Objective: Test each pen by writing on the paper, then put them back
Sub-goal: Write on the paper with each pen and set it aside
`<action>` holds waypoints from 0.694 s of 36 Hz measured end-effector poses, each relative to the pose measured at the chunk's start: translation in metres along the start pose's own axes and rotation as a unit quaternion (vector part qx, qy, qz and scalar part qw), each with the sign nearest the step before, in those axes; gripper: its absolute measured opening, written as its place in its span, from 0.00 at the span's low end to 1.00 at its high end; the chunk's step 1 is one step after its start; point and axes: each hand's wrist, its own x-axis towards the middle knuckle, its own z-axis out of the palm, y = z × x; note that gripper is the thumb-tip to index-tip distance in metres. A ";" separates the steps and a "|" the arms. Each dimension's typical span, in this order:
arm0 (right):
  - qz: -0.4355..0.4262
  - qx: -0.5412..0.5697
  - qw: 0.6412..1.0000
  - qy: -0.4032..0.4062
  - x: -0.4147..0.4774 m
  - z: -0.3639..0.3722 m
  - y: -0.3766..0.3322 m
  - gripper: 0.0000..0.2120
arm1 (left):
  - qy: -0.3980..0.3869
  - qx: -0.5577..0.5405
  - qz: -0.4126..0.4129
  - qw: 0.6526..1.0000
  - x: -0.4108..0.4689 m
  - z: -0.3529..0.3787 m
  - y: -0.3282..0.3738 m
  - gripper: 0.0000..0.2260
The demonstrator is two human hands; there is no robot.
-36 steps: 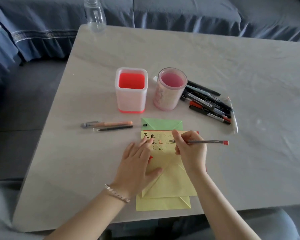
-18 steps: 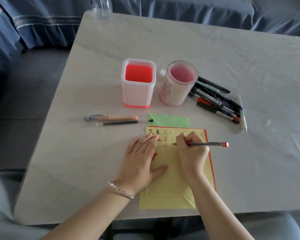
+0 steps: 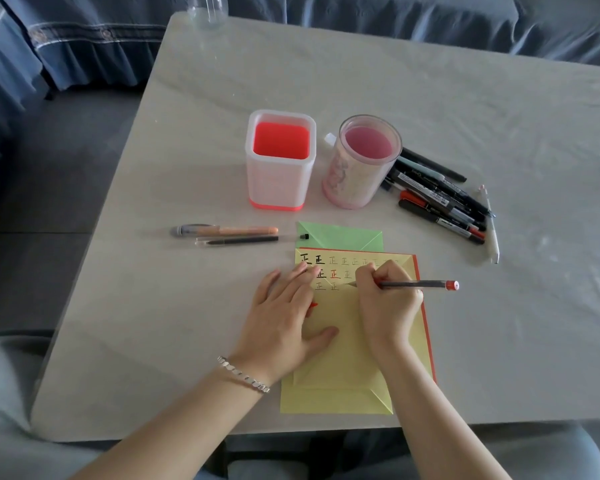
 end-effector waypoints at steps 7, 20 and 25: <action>0.008 0.011 1.000 -0.004 0.002 0.000 0.002 0.19 | 0.006 -0.002 0.005 1.000 0.000 0.001 0.000 0.21; 0.007 0.001 1.000 -0.018 0.001 -0.001 0.002 0.19 | 0.002 -0.008 -0.002 1.000 0.001 0.000 0.000 0.18; 0.014 0.009 1.000 -0.010 0.002 0.000 0.002 0.18 | -0.005 -0.003 -0.007 1.000 0.001 0.000 -0.001 0.20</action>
